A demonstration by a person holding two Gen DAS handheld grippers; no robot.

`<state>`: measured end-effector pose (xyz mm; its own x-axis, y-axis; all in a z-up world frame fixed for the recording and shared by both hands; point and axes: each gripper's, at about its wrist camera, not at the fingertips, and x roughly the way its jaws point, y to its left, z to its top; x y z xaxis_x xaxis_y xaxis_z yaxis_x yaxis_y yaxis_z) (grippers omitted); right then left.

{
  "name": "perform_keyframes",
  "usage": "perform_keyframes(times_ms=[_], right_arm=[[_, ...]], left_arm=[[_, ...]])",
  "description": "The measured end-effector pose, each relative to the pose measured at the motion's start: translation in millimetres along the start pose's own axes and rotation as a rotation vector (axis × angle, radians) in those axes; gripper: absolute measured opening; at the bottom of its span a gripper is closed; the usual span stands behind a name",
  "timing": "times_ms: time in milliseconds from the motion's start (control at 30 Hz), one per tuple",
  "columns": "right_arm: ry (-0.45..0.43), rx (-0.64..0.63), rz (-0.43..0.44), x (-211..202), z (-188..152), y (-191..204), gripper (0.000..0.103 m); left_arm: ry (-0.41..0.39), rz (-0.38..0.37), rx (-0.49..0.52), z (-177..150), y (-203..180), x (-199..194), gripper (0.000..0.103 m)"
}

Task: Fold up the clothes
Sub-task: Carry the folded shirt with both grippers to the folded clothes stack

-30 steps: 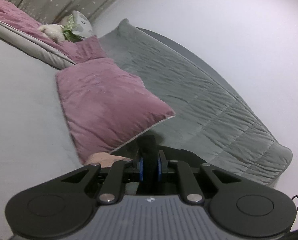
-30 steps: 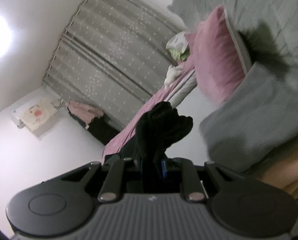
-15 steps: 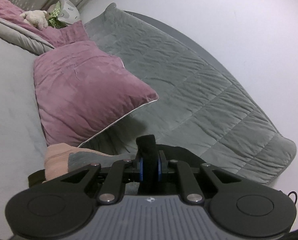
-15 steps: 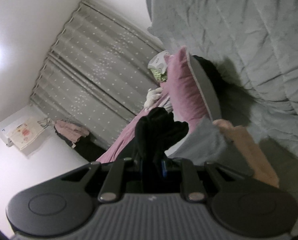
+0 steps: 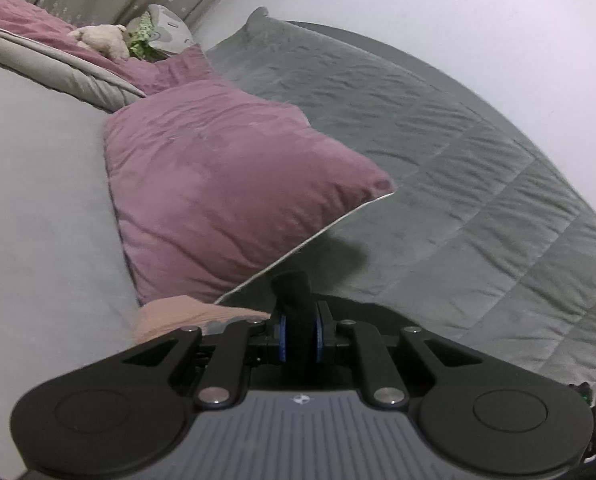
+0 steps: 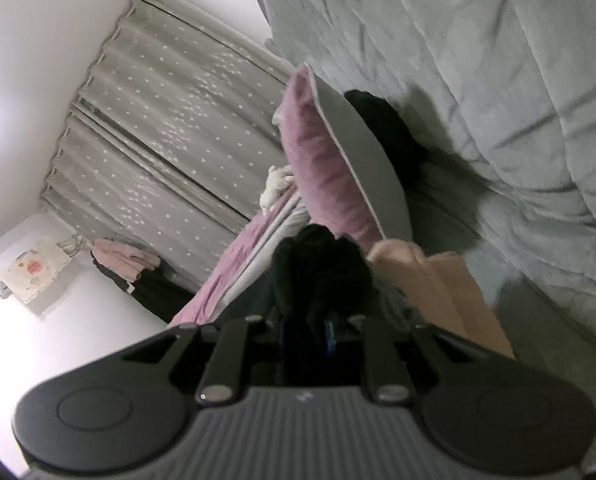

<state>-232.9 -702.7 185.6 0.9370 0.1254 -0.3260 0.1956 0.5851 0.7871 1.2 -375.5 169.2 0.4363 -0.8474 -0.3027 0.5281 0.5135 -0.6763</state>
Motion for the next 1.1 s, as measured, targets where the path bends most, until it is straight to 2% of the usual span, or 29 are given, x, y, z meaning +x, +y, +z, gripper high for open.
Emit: perform_keyframes(times_ms=[67,133,200,267,400,433,533,633,733,867,967,1100], right_arm=[[-0.010,0.002,-0.004,5,-3,-8,0.025],[-0.031,-0.006,-0.012,4,-4,-11,0.042],[-0.055,-0.023,-0.036,-2,-4,-11,0.050],[-0.079,-0.048,-0.062,-7,-2,-8,0.050],[-0.143,-0.145,-0.112,-17,0,11,0.047],[-0.157,-0.180,-0.122,-17,-1,18,0.040],[-0.185,-0.301,-0.152,-10,-6,45,0.030],[-0.212,-0.404,-0.174,3,-12,67,0.025],[-0.233,-0.449,-0.188,20,-17,73,0.022],[-0.262,-0.500,-0.212,43,-25,77,0.021],[-0.277,-0.497,-0.262,55,-35,61,0.019],[-0.283,-0.482,-0.286,67,-49,37,0.019]], left_arm=[[0.000,0.010,0.007,-1,3,2,0.013],[-0.003,0.018,0.016,-1,4,2,0.015],[-0.020,0.036,0.027,3,2,-1,0.019],[-0.049,0.050,0.036,7,-1,-6,0.021],[-0.104,0.048,0.071,10,-12,-18,0.023],[-0.115,0.045,0.085,9,-16,-20,0.023],[-0.128,0.027,0.140,7,-28,-23,0.023],[-0.121,0.012,0.222,0,-40,-20,0.023],[-0.090,0.019,0.280,-9,-44,-9,0.023],[-0.052,0.047,0.304,-22,-35,2,0.023],[-0.059,0.048,0.328,-31,-29,5,0.023],[-0.058,0.054,0.353,-38,-25,10,0.023]])
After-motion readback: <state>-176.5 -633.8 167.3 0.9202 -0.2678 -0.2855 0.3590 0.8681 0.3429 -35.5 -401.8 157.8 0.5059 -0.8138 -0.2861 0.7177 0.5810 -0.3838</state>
